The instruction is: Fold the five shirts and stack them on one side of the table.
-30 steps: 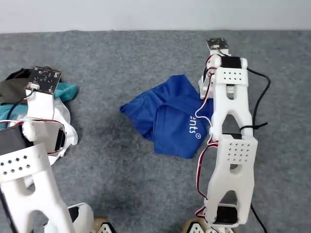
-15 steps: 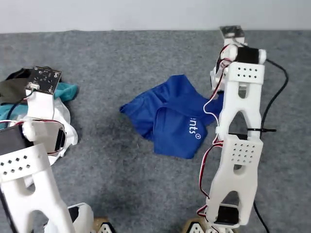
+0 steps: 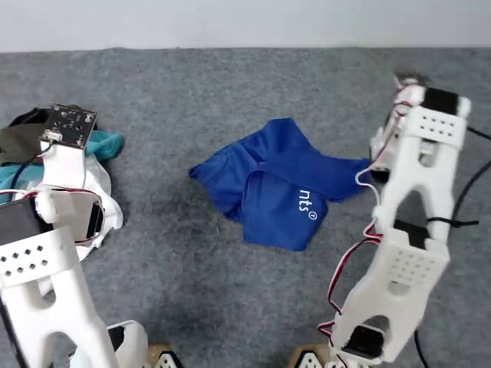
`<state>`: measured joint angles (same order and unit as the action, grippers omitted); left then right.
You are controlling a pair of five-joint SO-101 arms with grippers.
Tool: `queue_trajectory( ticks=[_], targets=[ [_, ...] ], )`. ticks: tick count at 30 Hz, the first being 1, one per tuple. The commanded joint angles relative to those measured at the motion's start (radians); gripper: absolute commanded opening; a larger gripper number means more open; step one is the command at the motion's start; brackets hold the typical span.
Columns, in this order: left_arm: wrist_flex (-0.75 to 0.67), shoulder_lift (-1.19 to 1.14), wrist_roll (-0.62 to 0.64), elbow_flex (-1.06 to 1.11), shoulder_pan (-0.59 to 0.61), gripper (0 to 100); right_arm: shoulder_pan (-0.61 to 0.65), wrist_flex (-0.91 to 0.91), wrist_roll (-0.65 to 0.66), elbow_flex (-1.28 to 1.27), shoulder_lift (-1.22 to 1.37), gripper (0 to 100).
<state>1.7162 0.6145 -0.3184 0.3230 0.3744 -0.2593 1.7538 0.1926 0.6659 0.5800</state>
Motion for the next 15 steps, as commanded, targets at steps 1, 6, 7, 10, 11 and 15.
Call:
queue_trajectory(
  ticks=[1, 6, 7, 10, 11, 15],
  targets=[
    [-0.021, 0.015, 0.002, -0.005, -0.009, 8, -0.031, 0.041, 0.011, -0.018, -0.077, 4.6],
    [-0.021, 0.015, 0.002, -0.005, -0.009, 8, -0.013, 0.038, 0.005, -0.031, -0.077, 25.3],
    [-0.021, 0.015, 0.002, -0.005, -0.009, 8, -0.004, 0.038, 0.003, -0.031, -0.076, 28.8],
    [-0.021, 0.015, 0.002, -0.004, -0.009, 8, 0.039, 0.038, -0.041, -0.026, -0.079, 31.6],
    [-0.021, 0.015, 0.002, -0.004, -0.009, 8, 0.061, 0.035, -0.048, -0.026, -0.082, 31.7],
    [-0.021, 0.015, 0.002, -0.004, -0.009, 8, 0.151, 0.021, -0.060, -0.025, -0.077, 31.8]
  ],
)
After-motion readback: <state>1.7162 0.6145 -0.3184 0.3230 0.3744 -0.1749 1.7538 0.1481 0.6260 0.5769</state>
